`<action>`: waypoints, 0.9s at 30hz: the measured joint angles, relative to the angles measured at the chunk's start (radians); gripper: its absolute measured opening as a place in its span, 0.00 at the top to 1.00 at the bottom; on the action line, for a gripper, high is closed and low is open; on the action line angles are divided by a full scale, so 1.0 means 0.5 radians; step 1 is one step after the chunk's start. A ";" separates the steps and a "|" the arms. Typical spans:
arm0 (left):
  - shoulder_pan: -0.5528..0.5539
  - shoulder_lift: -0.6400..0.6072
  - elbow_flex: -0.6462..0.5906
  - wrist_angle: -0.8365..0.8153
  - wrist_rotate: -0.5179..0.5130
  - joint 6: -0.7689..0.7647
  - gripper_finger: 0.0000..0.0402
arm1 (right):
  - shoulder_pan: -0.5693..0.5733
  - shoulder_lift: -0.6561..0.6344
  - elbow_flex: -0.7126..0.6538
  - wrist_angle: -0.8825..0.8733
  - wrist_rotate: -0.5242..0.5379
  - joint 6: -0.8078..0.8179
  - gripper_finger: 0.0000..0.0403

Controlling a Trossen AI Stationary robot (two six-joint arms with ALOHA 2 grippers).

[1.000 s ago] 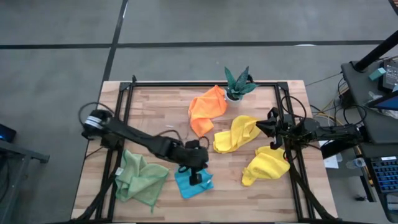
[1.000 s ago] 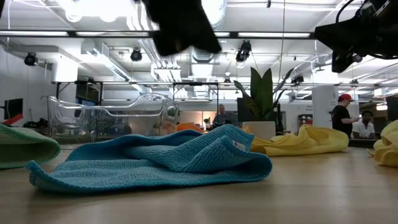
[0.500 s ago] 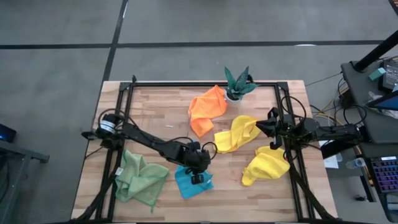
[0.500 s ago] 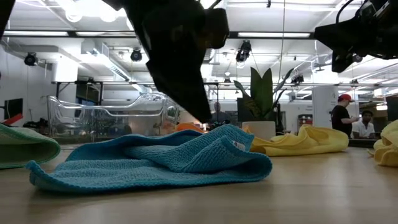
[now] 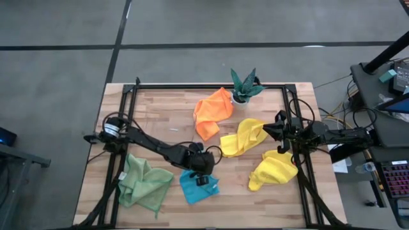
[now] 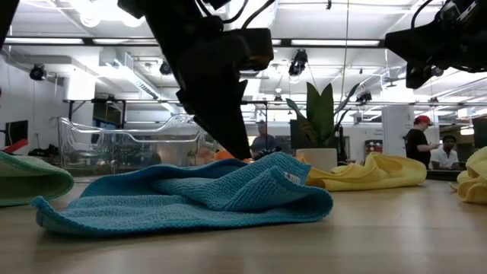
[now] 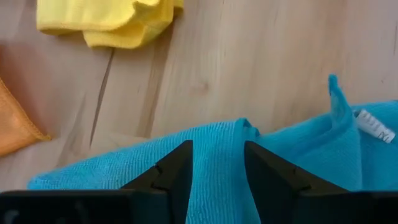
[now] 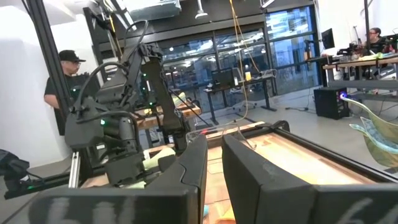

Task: Fold microfiber towels
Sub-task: Fold the blue microfiber cloth

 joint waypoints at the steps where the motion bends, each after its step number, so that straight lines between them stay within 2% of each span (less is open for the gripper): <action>1: 0.000 0.003 -0.004 -0.001 0.001 0.000 0.68 | 0.000 0.000 0.000 0.000 0.000 0.001 0.89; 10: -0.002 0.073 0.003 0.019 -0.003 -0.053 0.69 | 0.000 0.000 0.000 -0.001 -0.001 0.002 0.89; 14: -0.002 0.085 0.001 0.015 -0.002 -0.054 0.78 | 0.000 0.002 0.000 -0.004 -0.001 0.002 0.89; 19: -0.002 0.060 0.001 -0.007 0.000 -0.054 0.97 | 0.001 0.003 0.000 -0.002 -0.001 0.002 0.89; 27: -0.002 -0.063 0.055 -0.013 0.002 -0.051 1.00 | 0.001 0.004 0.000 -0.011 0.001 0.003 0.89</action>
